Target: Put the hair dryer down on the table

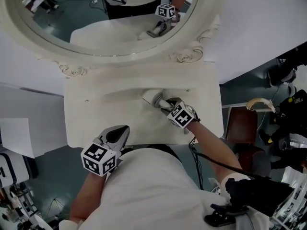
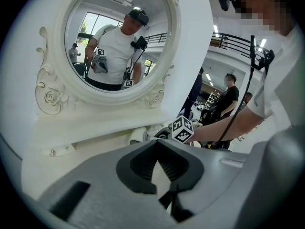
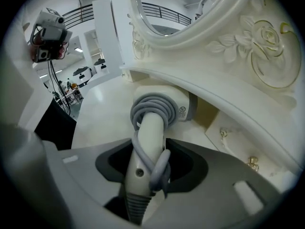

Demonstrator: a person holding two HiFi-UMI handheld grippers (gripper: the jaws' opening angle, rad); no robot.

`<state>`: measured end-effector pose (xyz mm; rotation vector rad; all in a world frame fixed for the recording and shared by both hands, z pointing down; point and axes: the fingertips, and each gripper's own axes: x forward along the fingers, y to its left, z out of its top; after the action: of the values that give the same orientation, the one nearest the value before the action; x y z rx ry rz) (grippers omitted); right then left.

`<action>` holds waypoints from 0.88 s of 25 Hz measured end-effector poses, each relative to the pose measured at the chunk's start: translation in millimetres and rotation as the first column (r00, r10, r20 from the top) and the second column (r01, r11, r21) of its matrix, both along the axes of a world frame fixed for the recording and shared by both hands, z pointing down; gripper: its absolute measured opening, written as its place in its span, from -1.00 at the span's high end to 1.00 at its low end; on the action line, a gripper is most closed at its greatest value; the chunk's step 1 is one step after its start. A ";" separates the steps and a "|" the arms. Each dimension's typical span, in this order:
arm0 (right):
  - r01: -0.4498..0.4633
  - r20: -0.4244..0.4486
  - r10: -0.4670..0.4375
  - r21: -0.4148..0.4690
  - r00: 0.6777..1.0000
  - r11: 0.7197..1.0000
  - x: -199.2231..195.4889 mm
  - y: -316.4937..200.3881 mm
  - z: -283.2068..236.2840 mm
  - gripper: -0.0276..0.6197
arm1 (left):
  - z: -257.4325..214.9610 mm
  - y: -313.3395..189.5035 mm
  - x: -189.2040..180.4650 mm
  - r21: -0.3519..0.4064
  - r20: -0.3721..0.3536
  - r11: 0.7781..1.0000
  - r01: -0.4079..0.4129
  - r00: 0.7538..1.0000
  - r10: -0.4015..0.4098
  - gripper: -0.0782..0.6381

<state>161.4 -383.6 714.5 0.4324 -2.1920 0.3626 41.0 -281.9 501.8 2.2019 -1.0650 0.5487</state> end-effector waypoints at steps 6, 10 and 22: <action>0.025 -0.003 -0.025 0.034 1.000 0.999 -0.2 -8.5 1.6 0.33 | 0.7 -4.4 2.0 -0.009 0.012 1.000 0.005 1.000 -0.005 0.77; 0.029 0.009 -0.030 0.034 1.000 0.999 -3.2 -10.3 2.5 0.33 | -0.3 -3.2 2.2 -0.010 0.016 1.000 -0.001 1.000 0.001 0.77; 0.055 0.036 -0.057 0.047 0.998 0.997 -4.7 -13.4 11.9 0.31 | 3.8 1.5 -11.3 -0.018 0.007 1.000 0.016 1.000 -0.016 0.77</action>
<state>156.6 -397.0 726.5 0.3917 -2.2481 0.2924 29.8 -280.4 505.6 2.1749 -1.0763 0.5570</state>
